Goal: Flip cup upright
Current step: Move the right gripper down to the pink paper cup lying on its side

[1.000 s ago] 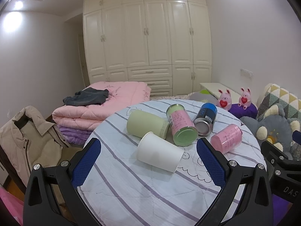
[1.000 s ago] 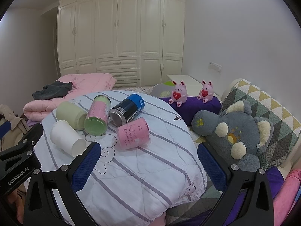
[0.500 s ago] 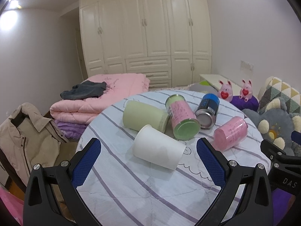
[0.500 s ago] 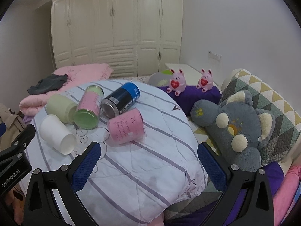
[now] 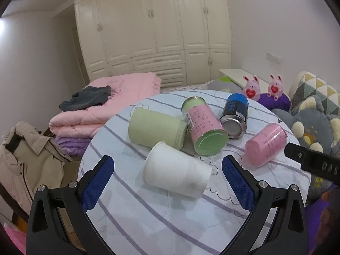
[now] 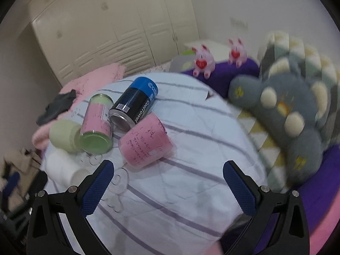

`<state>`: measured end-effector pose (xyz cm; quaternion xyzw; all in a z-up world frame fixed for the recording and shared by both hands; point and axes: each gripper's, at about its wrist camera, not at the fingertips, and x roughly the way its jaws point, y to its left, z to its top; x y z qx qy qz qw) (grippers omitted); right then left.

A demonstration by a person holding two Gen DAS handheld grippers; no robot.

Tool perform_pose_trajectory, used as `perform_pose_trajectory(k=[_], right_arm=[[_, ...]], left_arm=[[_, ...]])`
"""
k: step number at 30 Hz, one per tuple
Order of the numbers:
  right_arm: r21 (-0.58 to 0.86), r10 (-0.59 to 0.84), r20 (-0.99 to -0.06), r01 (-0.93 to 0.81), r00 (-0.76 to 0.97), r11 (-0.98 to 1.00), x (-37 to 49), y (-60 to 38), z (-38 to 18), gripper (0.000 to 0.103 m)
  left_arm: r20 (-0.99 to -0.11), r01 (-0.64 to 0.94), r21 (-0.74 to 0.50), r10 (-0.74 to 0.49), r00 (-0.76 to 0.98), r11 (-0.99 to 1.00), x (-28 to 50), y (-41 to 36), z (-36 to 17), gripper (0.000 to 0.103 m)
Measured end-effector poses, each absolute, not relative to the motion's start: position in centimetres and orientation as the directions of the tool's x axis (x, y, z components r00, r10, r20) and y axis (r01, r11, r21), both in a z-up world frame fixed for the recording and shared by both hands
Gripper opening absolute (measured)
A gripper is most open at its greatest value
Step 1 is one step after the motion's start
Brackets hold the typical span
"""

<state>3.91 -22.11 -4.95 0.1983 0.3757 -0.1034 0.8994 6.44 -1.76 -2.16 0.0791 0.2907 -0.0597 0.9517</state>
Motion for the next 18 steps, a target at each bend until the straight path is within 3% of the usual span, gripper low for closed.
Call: perform_pose_trajectory(k=[9, 11, 18], right_arm=[[0.455, 0.073, -0.754, 0.438, 0.653, 0.775, 7.2, -22.5, -6.6, 0.103], [0.466, 0.089, -0.765, 0.454, 0.637, 0.759, 8.1, -22.2, -6.8, 0.096], [0.434, 0.071, -0.813, 0.519, 0.578, 0.737, 11.1, -21.0, -7.6, 0.095]], left_arm=[[-0.624, 0.279, 0.137, -0.136, 0.77, 0.951, 11.2, -1.4, -1.6, 0.103], [-0.631, 0.299, 0.154, -0.139, 0.763, 0.942, 12.4, -1.2, -1.4, 0.103], [-0.655, 0.344, 0.184, -0.147, 0.742, 0.921, 15.2, -1.1, -1.5, 0.103]])
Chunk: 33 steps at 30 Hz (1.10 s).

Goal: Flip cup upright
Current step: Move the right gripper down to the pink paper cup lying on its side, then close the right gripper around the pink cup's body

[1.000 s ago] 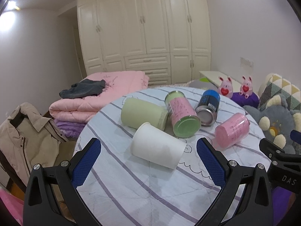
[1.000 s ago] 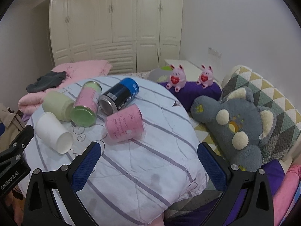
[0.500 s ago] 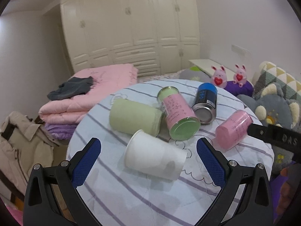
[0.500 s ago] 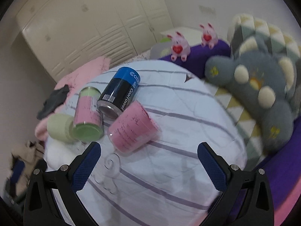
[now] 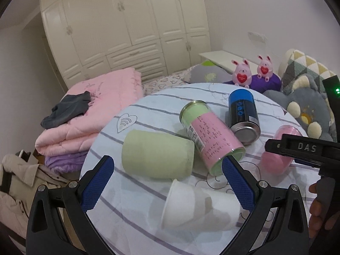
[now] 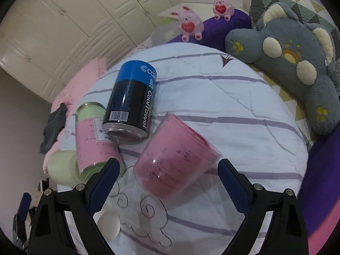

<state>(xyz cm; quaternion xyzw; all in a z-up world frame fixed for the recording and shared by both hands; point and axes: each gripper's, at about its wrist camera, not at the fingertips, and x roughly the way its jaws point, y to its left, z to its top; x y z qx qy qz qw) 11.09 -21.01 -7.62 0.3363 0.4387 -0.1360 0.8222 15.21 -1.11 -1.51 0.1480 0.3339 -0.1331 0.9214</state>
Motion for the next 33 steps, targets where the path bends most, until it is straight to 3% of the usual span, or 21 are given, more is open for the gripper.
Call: perform_pose_trajectory(k=[3, 5, 7, 12, 33], right_arm=[[0.412, 0.059, -0.829, 0.535, 0.556, 0.738, 12.1, -20.9, -8.0, 0.09], [0.381, 0.045, -0.846, 0.542, 0.532, 0.749, 12.7, -20.8, -8.3, 0.079], [0.388, 0.064, -0.848, 0.535, 0.526, 0.75, 13.2, -20.9, -8.6, 0.077], [0.357, 0.046, -0.85, 0.51, 0.524, 0.783, 13.7, -20.7, -8.5, 0.075], [0.33, 0.066, -0.848, 0.427, 0.525, 0.842, 12.6, -20.5, -7.2, 0.069]], left_arm=[[-0.678, 0.369, 0.178, -0.158, 0.718, 0.912, 16.4, -1.4, -1.9, 0.103], [-0.699, 0.386, 0.177, -0.161, 0.697, 0.905, 17.4, -1.7, -2.3, 0.103], [-0.714, 0.398, 0.181, -0.158, 0.682, 0.899, 18.3, -2.0, -2.6, 0.103], [-0.77, 0.448, 0.162, -0.172, 0.615, 0.879, 20.5, -3.1, -3.8, 0.103], [-0.765, 0.405, 0.2, -0.116, 0.634, 0.892, 20.4, -3.3, -3.3, 0.103]])
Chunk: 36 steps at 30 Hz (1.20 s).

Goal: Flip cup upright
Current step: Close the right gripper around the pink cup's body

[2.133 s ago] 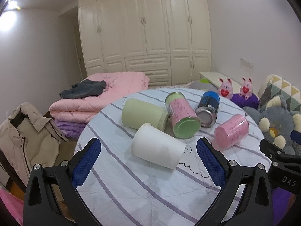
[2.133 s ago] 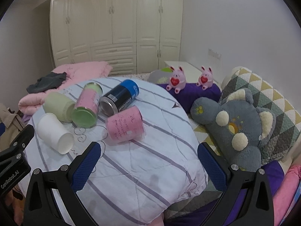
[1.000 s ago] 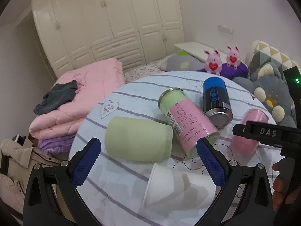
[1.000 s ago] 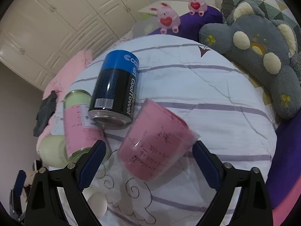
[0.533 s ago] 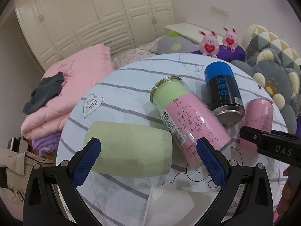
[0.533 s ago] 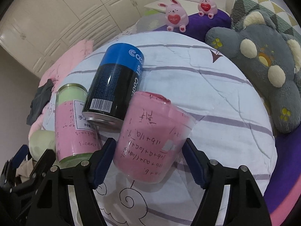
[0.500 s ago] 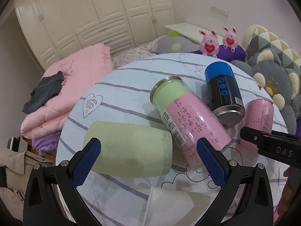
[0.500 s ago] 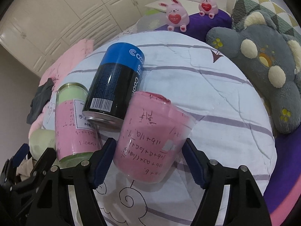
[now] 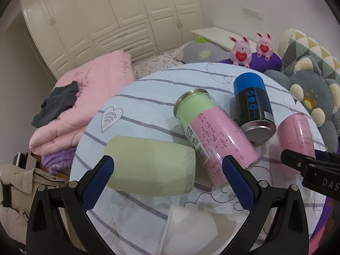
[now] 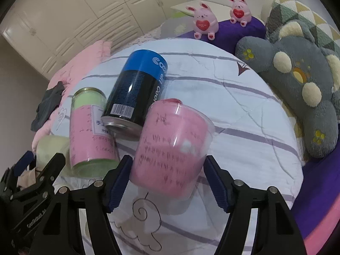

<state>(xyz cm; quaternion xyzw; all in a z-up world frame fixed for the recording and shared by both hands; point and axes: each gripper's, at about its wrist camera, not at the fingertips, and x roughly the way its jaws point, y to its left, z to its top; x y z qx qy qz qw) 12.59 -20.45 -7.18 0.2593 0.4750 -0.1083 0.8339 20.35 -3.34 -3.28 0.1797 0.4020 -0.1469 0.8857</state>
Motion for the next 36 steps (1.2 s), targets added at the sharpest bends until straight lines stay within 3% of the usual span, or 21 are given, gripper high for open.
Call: perform_pose_trajectory(k=[16, 36], right_arm=[[0.282, 0.102, -0.837, 0.265, 0.538, 0.922, 8.1, -19.0, -5.4, 0.066], [0.257, 0.22, -0.886, 0.038, 0.408, 0.966, 2.8, -13.0, -9.1, 0.065]], left_arm=[[-0.757, 0.278, 0.194, -0.037, 0.653, 0.941, 13.5, -1.8, -1.9, 0.103], [-0.783, 0.14, 0.165, 0.043, 0.62, 0.976, 5.8, 3.6, -4.7, 0.103]])
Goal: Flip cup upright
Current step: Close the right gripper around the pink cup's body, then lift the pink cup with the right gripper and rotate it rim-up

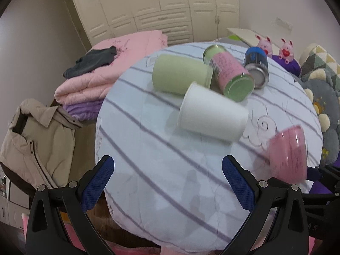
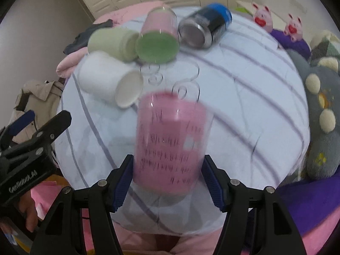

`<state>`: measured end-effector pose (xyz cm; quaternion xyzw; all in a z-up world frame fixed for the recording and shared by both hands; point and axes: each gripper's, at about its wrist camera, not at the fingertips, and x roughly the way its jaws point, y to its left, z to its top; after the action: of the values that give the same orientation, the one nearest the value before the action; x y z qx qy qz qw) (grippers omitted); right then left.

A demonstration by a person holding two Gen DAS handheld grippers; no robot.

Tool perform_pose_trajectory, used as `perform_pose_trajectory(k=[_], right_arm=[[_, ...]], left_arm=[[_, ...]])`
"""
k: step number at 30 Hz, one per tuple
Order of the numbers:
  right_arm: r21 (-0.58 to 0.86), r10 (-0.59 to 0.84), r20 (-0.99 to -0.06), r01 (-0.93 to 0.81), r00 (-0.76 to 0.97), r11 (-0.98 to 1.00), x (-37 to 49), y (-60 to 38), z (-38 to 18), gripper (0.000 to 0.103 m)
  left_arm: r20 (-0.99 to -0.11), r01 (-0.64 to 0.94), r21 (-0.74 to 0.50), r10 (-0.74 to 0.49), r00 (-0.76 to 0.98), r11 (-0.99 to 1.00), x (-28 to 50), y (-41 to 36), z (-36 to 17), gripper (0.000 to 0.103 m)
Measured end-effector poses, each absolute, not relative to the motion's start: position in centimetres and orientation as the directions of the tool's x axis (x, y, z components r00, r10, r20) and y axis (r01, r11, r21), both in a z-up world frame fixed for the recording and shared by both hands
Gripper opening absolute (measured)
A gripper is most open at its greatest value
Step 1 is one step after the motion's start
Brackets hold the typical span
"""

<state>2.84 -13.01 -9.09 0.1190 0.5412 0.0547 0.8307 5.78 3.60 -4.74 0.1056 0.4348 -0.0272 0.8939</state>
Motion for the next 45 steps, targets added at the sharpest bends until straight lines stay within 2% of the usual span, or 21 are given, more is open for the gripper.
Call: perform_pose_trajectory(k=[22, 31, 45], right_arm=[[0.252, 0.216, -0.878, 0.029, 0.428, 0.967, 1.2, -13.6, -7.7, 0.066], [0.295, 0.252, -0.856, 0.026, 0.45, 0.955, -0.5, -15.9, -7.2, 0.066], [0.348, 0.213, -0.848, 0.207, 0.486, 0.914, -2.1, -23.6, -8.0, 0.066]], left_arm=[[-0.797, 0.145, 0.178, 0.056, 0.602, 0.973, 3.9, 2.5, -4.5, 0.103], [-0.805, 0.193, 0.162, 0.016, 0.593, 0.968, 3.3, 0.5, -4.2, 0.103], [-0.849, 0.304, 0.114, -0.067, 0.525, 0.946, 3.7, -6.8, -4.7, 0.103]])
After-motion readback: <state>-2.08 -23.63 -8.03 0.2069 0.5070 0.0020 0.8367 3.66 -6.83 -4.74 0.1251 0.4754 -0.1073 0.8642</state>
